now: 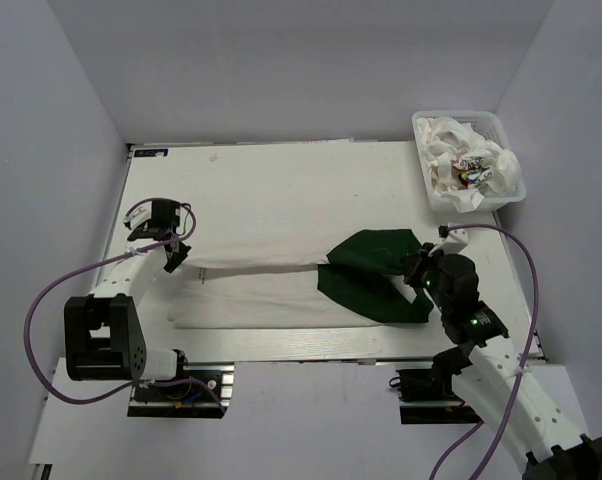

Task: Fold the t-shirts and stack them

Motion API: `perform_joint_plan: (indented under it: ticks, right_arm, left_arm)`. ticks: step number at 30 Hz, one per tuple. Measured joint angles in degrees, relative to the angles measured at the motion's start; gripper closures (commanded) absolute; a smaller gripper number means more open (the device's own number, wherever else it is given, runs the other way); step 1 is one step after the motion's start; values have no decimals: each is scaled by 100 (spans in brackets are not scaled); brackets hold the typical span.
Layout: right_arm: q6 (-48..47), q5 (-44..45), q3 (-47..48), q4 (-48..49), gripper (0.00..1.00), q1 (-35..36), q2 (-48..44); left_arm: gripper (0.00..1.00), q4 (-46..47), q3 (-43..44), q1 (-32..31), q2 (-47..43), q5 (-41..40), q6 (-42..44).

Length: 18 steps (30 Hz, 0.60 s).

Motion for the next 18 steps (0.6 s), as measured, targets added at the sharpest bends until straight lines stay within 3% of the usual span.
perform_joint_plan:
  ticks: [4, 5, 6, 7, 8, 10, 11, 12, 13, 18]
  right_arm:
    - [142, 11, -120, -345, 100, 52, -232]
    - [151, 44, -118, -439, 100, 63, -229]
    - [164, 55, -118, -498, 100, 68, -219]
    - [199, 55, -118, -579, 91, 68, -212]
    - [260, 50, -118, -654, 84, 68, -203]
    - [446, 48, -118, -828, 80, 72, -177]
    - [551, 66, -118, -946, 73, 72, -177]
    - [688, 94, -118, -1093, 58, 72, -199]
    - [883, 114, -120, -1276, 12, 72, -249]
    - [1346, 225, -149, -1952, 9, 72, -931]
  left_arm:
    - [100, -79, -33, 0, -42, -74, -101]
    - [86, -96, -33, 0, -50, -85, -136]
    - [81, -125, -33, 0, -55, -103, -153]
    - [74, -160, -33, 0, -55, -118, -197]
    - [69, -197, -37, 0, -55, -138, -229]
    - [66, -289, -39, 0, -48, -173, -315]
    - [40, -319, -44, 0, -33, -173, -339]
    - [19, -372, -59, 2, -13, -181, -352]
    - [0, -422, -76, 7, 2, -168, -402]
    - [0, -750, -127, 11, 7, -184, -647]
